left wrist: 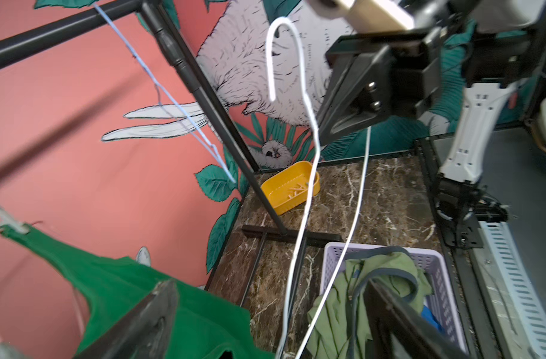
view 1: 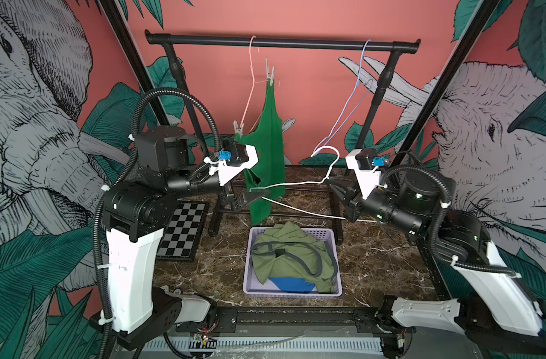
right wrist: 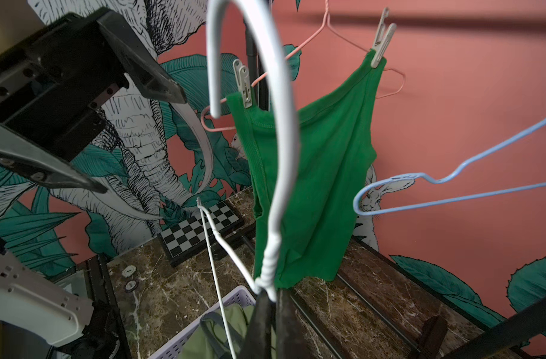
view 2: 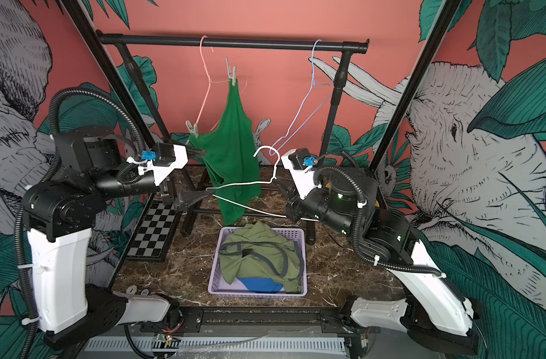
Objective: Remove the clothespins securing tank tops to the hanger
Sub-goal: Place the hanger on the clothesline.
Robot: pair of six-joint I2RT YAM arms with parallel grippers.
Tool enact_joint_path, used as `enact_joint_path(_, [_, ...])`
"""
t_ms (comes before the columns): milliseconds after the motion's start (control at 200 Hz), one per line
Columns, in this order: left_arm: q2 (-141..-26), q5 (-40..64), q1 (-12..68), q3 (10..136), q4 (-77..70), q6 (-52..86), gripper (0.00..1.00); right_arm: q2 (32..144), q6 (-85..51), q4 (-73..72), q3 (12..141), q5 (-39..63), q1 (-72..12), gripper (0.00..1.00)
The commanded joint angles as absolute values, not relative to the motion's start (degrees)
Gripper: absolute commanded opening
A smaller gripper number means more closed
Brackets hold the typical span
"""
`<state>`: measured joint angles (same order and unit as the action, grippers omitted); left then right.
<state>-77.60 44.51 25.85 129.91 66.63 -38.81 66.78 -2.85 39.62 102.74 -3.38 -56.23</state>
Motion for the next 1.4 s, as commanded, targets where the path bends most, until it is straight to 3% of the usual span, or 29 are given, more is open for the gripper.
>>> enact_joint_path(0, [-78.57, 51.92, 26.28, 128.44, 72.96, -45.07, 0.96, 67.67, -1.6, 39.02, 105.2, 1.45, -56.5, 0.0])
enact_joint_path(160, [-78.19, 52.04, 27.55, 124.76, 76.98, -49.45, 0.96, 70.05, -1.0, 39.34, 108.32, 6.12, -56.51, 0.0])
enact_joint_path(425, [-75.57, 50.43, 28.33, 116.57, 76.99, -48.91, 0.59, 72.34, -0.51, 38.33, 109.86, 11.92, -56.51, 0.0])
enact_joint_path(510, [-74.67, 49.51, 28.38, 116.02, 77.38, -49.02, 0.52, 72.85, -0.13, 38.71, 109.95, 12.04, -56.47, 0.0])
enact_joint_path(615, [-73.86, 48.51, 28.36, 116.09, 78.44, -49.31, 0.37, 73.19, 0.11, 39.13, 109.69, 11.7, -56.51, 0.0])
enact_joint_path(740, [-73.23, 46.88, 28.37, 115.93, 79.27, -49.98, 0.0, 72.54, 0.21, 39.11, 108.27, 11.04, -56.51, 0.0])
enact_joint_path(985, [-72.08, 42.53, 28.34, 116.1, 82.14, -53.47, 0.0, 71.74, 1.3, 42.37, 107.32, 10.16, -56.47, 0.0])
enact_joint_path(1085, [-71.55, 39.14, 28.3, 116.34, 86.66, -58.07, 0.0, 70.67, 2.54, 46.7, 107.49, 8.41, -56.16, 0.36])
enact_joint_path(1180, [-70.9, 35.14, 28.38, 116.42, 91.09, -62.24, 0.0, 68.57, 3.75, 51.93, 107.73, 6.49, -54.76, 0.61])
enact_joint_path(1300, [-70.21, 33.22, 28.38, 117.21, 95.03, -64.36, 0.0, 67.28, 5.17, 59.85, 108.41, 2.4, -52.56, 0.77])
enact_joint_path(1395, [-70.06, 34.04, 28.35, 118.68, 96.74, -64.35, 0.0, 67.22, 5.5, 65.53, 107.55, 1.49, -51.77, 0.79])
